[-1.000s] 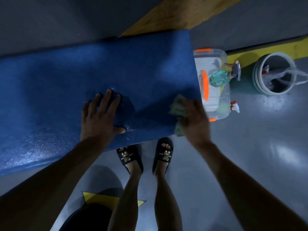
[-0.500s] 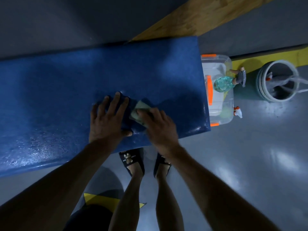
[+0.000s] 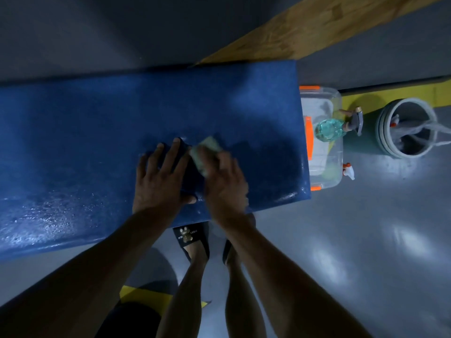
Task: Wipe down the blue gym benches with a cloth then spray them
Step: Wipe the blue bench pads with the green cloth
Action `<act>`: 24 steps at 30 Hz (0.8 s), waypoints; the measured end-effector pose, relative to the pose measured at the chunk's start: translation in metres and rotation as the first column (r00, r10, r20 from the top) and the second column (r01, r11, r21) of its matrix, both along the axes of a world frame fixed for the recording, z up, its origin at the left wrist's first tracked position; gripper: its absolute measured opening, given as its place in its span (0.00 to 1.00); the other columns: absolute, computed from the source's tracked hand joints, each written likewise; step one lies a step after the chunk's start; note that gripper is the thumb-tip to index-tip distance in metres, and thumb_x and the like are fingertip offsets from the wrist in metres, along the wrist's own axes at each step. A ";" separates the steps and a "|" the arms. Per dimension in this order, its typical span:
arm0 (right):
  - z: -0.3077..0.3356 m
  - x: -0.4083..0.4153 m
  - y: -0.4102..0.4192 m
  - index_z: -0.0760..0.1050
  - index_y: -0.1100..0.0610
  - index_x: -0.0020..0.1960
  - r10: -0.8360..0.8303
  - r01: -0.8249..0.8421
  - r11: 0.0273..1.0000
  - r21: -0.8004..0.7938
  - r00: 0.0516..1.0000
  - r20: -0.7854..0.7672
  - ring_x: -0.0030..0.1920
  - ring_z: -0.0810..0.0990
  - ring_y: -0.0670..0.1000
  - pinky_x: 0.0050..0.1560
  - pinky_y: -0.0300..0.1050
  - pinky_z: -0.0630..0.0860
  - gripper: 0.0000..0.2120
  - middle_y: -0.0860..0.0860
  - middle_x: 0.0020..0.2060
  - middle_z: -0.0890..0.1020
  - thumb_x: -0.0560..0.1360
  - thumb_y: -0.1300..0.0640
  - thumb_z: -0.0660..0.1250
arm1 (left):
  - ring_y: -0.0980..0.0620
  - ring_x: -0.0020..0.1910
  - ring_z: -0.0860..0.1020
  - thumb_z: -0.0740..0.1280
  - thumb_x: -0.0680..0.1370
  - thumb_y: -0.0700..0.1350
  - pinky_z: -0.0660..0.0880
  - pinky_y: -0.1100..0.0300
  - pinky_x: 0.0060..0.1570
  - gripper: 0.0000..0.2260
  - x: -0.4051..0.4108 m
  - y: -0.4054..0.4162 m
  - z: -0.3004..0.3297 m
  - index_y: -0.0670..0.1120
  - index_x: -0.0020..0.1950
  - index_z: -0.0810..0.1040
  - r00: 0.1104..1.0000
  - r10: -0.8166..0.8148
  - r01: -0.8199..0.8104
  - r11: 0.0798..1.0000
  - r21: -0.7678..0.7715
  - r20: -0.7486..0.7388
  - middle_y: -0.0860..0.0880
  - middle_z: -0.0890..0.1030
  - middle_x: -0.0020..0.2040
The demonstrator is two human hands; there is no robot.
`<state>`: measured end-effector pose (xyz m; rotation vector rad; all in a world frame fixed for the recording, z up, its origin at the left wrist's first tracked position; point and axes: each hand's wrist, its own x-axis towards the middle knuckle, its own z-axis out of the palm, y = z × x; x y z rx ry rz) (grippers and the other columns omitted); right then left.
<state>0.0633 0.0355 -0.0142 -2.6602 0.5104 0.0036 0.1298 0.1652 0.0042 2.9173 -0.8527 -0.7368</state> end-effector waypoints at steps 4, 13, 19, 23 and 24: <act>-0.003 -0.003 -0.062 0.69 0.45 0.72 0.348 -0.354 0.927 -0.124 0.935 -0.067 0.51 0.74 0.58 0.47 0.52 0.77 0.29 0.52 0.55 0.73 0.71 0.54 0.64 | 0.37 0.75 0.60 0.79 0.59 0.60 0.56 0.38 0.72 0.52 0.000 0.001 -0.001 0.50 0.78 0.59 1.000 -0.009 0.010 1.000 -0.021 0.028 0.47 0.58 0.79; -0.008 0.001 -0.107 0.69 0.52 0.73 -0.330 0.330 0.937 -0.115 0.944 0.021 0.58 0.72 0.61 0.54 0.54 0.74 0.32 0.59 0.62 0.73 0.69 0.63 0.66 | 0.38 0.76 0.57 0.78 0.61 0.61 0.55 0.37 0.73 0.53 -0.002 -0.001 0.000 0.51 0.79 0.56 1.000 0.001 -0.001 1.000 0.005 0.006 0.48 0.55 0.80; -0.007 0.014 -0.022 0.72 0.51 0.71 0.280 -0.276 0.958 -0.078 0.959 0.039 0.50 0.75 0.57 0.44 0.52 0.78 0.25 0.54 0.57 0.77 0.74 0.57 0.59 | 0.39 0.76 0.58 0.80 0.60 0.60 0.56 0.37 0.73 0.52 -0.001 -0.002 0.001 0.50 0.77 0.58 1.000 0.001 -0.001 1.000 -0.001 0.019 0.48 0.57 0.79; -0.007 0.007 -0.124 0.69 0.47 0.73 0.312 -0.315 0.933 -0.176 0.949 -0.041 0.55 0.74 0.61 0.50 0.55 0.78 0.30 0.55 0.59 0.74 0.71 0.60 0.64 | 0.38 0.74 0.61 0.80 0.58 0.60 0.58 0.36 0.71 0.53 -0.002 -0.002 0.000 0.50 0.78 0.59 1.000 -0.004 0.004 1.000 0.009 0.018 0.47 0.59 0.79; -0.005 0.004 -0.152 0.68 0.48 0.74 0.206 -0.211 0.963 -0.165 0.977 -0.048 0.56 0.73 0.62 0.51 0.56 0.77 0.33 0.56 0.60 0.73 0.70 0.62 0.66 | 0.37 0.74 0.61 0.80 0.58 0.60 0.58 0.36 0.71 0.54 -0.002 -0.002 0.000 0.50 0.78 0.59 1.000 0.001 -0.001 1.000 0.007 0.019 0.47 0.60 0.79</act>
